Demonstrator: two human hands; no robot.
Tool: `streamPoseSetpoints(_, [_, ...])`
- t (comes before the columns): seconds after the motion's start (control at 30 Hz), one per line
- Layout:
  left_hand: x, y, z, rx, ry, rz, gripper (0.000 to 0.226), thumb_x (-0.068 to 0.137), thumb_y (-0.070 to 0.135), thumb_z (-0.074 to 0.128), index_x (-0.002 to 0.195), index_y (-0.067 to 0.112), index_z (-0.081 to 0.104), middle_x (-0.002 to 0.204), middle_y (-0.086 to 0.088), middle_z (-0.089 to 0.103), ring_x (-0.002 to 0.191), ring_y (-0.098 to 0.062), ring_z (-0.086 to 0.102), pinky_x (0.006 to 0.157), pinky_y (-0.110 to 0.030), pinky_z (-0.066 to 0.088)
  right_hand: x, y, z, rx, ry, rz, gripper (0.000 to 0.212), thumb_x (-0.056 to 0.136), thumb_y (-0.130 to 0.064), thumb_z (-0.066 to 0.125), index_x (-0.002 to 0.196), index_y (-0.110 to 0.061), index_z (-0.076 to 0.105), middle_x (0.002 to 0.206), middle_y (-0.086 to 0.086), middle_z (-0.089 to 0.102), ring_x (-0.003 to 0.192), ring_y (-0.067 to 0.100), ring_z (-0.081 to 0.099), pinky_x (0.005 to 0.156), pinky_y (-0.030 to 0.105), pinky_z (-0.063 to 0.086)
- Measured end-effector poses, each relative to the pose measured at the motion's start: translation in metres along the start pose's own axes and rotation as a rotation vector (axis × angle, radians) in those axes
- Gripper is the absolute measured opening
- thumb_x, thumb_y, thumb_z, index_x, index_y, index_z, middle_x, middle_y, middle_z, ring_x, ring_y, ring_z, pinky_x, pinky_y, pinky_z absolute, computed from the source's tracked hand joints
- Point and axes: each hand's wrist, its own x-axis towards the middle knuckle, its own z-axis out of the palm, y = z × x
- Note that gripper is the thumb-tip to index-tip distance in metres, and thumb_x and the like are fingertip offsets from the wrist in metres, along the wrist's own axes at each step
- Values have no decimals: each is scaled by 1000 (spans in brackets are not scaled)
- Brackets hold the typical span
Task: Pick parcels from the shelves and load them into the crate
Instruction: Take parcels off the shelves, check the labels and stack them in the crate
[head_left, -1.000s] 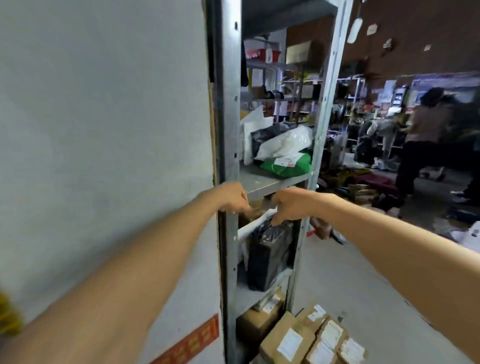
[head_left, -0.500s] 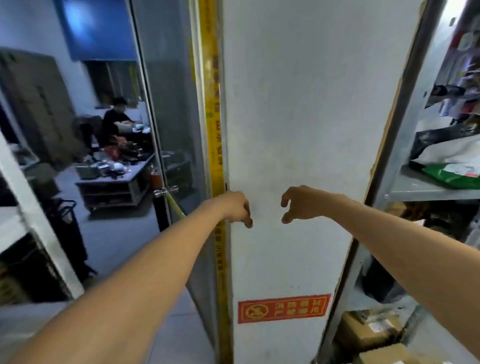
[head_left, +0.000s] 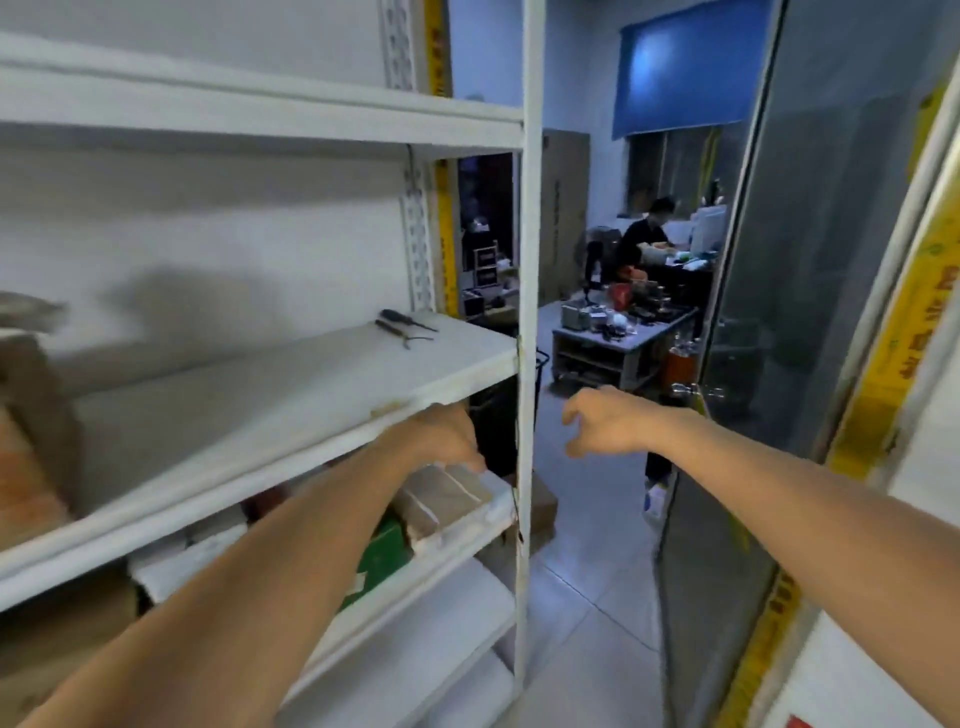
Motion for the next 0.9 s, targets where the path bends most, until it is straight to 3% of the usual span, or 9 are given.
streamPoseSetpoints(0.13, [-69, -69, 5, -45, 92, -254, 34, 77, 37, 75, 106, 19, 70, 102, -2, 69, 90, -18, 65, 83, -32, 55, 26, -85, 17, -5, -57, -237, 46, 86, -30, 71, 117, 3, 59, 112, 26, 60, 97, 38, 61, 81, 42, 51])
streamPoseSetpoints(0.2, [-107, -96, 7, -42, 108, -357, 39, 80, 39, 73, 113, 19, 68, 109, -1, 68, 96, -19, 65, 85, -29, 53, 28, -129, 30, -1, -82, -347, 37, 85, -30, 71, 111, -6, 60, 105, 14, 61, 92, 29, 61, 74, 34, 48])
streamPoseSetpoints(0.3, [-164, -128, 8, -48, 124, -505, 40, 83, 39, 71, 111, 10, 70, 110, -6, 71, 101, -23, 66, 84, -29, 50, 23, -193, 53, 5, -108, -492, 35, 83, -27, 72, 112, -10, 63, 109, 7, 65, 96, 23, 63, 83, 36, 52])
streamPoseSetpoints(0.37, [-201, -146, 11, -100, 157, -589, 41, 84, 38, 71, 112, 8, 70, 111, -8, 70, 101, -24, 66, 88, -31, 51, 17, -236, 65, -27, -128, -578, 30, 83, -26, 70, 110, -14, 64, 107, 6, 67, 90, 21, 65, 82, 39, 56])
streamPoseSetpoints(0.47, [-252, -167, 18, -112, 193, -707, 42, 83, 38, 72, 114, 10, 69, 114, -7, 68, 104, -25, 64, 94, -34, 51, 2, -298, 79, -66, -136, -718, 36, 81, -32, 74, 111, -17, 62, 102, 4, 65, 84, 19, 63, 76, 35, 55])
streamPoseSetpoints(0.67, [-353, -208, 36, -185, 179, -923, 43, 87, 33, 70, 122, 11, 64, 121, -8, 65, 109, -24, 63, 98, -35, 49, -45, -402, 110, -89, -205, -956, 53, 82, -38, 72, 128, -17, 55, 118, 0, 57, 96, 15, 55, 76, 27, 45])
streamPoseSetpoints(0.77, [-401, -227, 50, -240, 205, -984, 41, 87, 27, 70, 122, 6, 64, 119, -13, 67, 107, -28, 65, 95, -35, 51, -70, -440, 127, -129, -226, -1045, 51, 81, -38, 73, 124, -15, 57, 107, -1, 57, 93, 17, 56, 77, 33, 51])
streamPoseSetpoints(0.9, [-455, -254, 71, -357, 290, -1073, 40, 85, 20, 72, 120, 2, 65, 116, -20, 68, 106, -32, 66, 90, -38, 53, -97, -486, 155, -202, -266, -1121, 52, 83, -34, 71, 122, -2, 59, 113, 19, 63, 100, 31, 62, 86, 46, 52])
